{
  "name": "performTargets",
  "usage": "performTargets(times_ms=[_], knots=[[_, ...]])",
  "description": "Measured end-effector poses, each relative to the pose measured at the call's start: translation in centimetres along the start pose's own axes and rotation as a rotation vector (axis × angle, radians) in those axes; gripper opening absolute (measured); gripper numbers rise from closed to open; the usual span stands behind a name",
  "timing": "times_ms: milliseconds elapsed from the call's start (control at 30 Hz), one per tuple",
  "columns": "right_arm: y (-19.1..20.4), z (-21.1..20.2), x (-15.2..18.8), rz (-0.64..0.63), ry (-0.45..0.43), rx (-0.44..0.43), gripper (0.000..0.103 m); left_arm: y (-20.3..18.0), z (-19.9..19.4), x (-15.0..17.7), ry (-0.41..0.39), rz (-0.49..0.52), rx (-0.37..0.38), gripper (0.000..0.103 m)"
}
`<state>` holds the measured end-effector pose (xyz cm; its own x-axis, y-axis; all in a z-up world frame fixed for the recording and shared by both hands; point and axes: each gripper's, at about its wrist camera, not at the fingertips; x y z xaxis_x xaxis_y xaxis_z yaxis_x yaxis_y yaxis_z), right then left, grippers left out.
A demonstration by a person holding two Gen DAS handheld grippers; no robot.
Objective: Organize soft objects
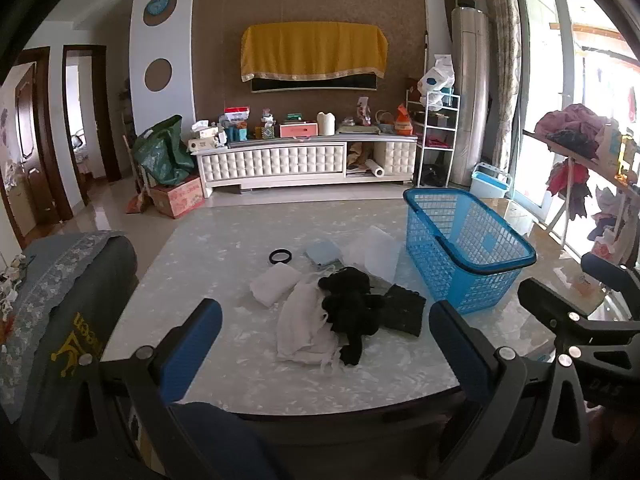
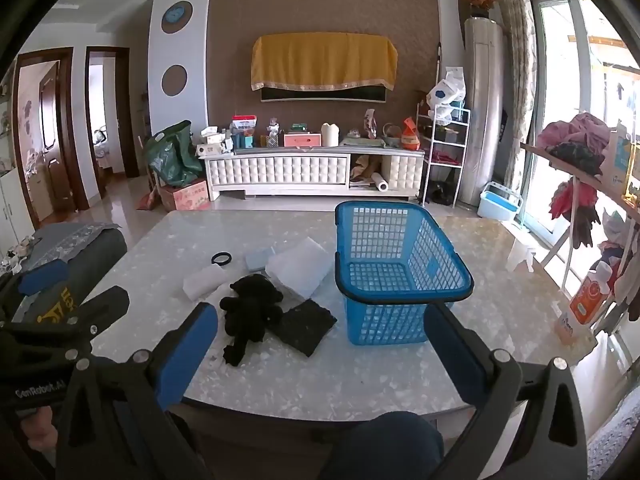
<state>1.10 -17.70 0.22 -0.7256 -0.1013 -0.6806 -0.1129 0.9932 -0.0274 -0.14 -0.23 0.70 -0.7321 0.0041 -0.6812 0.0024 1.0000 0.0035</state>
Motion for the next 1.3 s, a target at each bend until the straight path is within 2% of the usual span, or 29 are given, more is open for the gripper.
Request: performTargets(times_ms=[767,1300], knots=[[0.28,-0.38,0.16,0.000,0.001,0.013,0.103,-0.44,0.19,0.37,0.004,0.006,0.038,0.103],[0.28,-0.45,0.12,0.000,-0.005,0.024,0.103,-0.29,0.02,0.53,0.012,-0.001,0.038,0.103]])
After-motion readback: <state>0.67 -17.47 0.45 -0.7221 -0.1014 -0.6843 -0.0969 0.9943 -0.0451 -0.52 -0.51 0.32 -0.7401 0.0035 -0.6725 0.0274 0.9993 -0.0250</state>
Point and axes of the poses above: each gripper's, at about its wrist camera, not at the fingertips, and z roughly the way its jaws point, y to its left, x to its underside, and after that the axes turned 15 degrees about y, right-handed
